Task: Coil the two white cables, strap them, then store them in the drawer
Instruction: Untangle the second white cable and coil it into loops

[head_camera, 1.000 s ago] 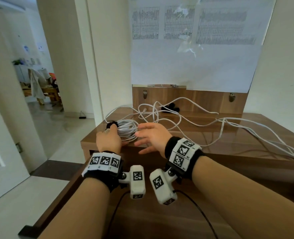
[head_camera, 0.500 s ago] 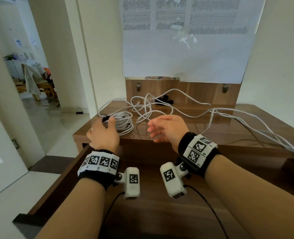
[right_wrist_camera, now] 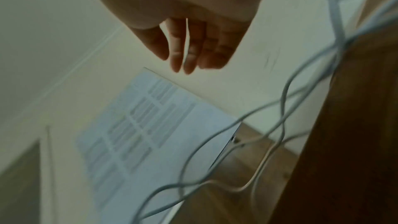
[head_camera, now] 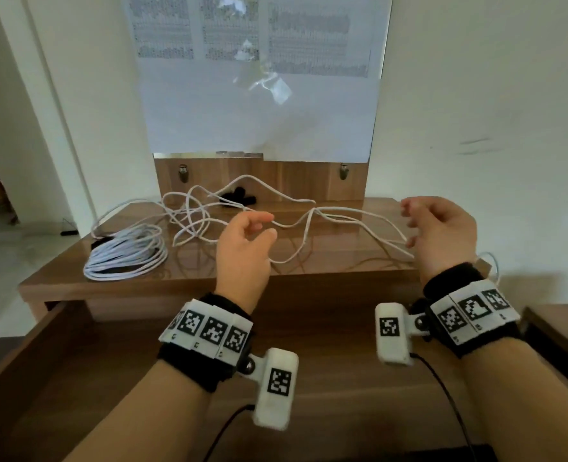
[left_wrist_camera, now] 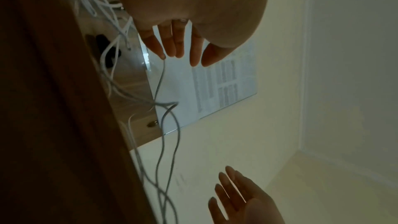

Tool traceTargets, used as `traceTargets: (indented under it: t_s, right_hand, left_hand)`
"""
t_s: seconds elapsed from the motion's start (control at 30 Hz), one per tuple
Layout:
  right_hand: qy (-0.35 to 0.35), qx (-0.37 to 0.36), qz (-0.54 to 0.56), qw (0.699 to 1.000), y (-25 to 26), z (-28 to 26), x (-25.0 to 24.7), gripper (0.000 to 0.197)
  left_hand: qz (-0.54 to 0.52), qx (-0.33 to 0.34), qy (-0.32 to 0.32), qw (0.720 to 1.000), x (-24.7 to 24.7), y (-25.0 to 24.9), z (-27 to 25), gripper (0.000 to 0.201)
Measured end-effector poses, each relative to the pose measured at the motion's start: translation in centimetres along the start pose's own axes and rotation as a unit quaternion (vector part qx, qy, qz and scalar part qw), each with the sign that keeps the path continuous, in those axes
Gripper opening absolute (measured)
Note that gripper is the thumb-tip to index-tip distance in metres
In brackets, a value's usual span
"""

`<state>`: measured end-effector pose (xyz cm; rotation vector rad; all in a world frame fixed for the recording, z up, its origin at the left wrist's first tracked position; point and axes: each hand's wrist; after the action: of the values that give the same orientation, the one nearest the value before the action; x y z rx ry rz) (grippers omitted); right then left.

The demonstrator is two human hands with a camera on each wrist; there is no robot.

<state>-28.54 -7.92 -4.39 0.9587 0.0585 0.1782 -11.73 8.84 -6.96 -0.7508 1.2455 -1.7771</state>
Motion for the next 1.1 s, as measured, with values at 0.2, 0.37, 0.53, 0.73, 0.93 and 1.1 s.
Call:
traceTargets:
  t_s: [0.2, 0.37, 0.53, 0.73, 0.93, 1.1]
  right_hand:
    - [0.201, 0.123, -0.358, 0.903, -2.5, 1.7, -0.3, 0.046]
    - [0.258, 0.102, -0.428, 0.860, -2.5, 1.5, 2.9, 0.019]
    - [0.297, 0.083, -0.264, 0.914, -2.7, -0.4, 4.5, 0.012]
    - [0.165, 0.056, -0.070, 0.982, -2.9, -1.2, 3.4, 0.020]
    - [-0.048, 0.208, 0.133, 0.968, -3.5, 1.2, 1.8, 0.023]
    - [0.073, 0.066, -0.135, 0.986, -3.8, 0.3, 2.0, 0.032]
  left_hand:
    - [-0.001, -0.078, 0.050, 0.996, 1.5, 2.4, -0.3, 0.023]
    - [-0.018, -0.136, 0.109, 0.985, 0.4, 3.7, 0.3, 0.034]
    - [-0.036, -0.123, 0.133, 0.983, -0.3, 4.0, 0.6, 0.028]
    - [-0.027, -0.081, 0.134, 0.987, -0.3, 4.1, 0.4, 0.055]
    - [0.039, -0.023, 0.015, 0.999, -1.2, 4.2, 1.0, 0.052]
    - [0.127, 0.002, 0.035, 0.991, -1.1, 4.3, 0.7, 0.052]
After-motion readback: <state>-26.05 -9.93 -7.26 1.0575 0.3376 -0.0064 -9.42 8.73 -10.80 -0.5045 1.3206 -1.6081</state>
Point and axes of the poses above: each hand's wrist, its own z-axis towards the middle knuckle, its own x-axis out of the palm, y = z × x, and after that the axes turned 7 degrees about -x, right-handed
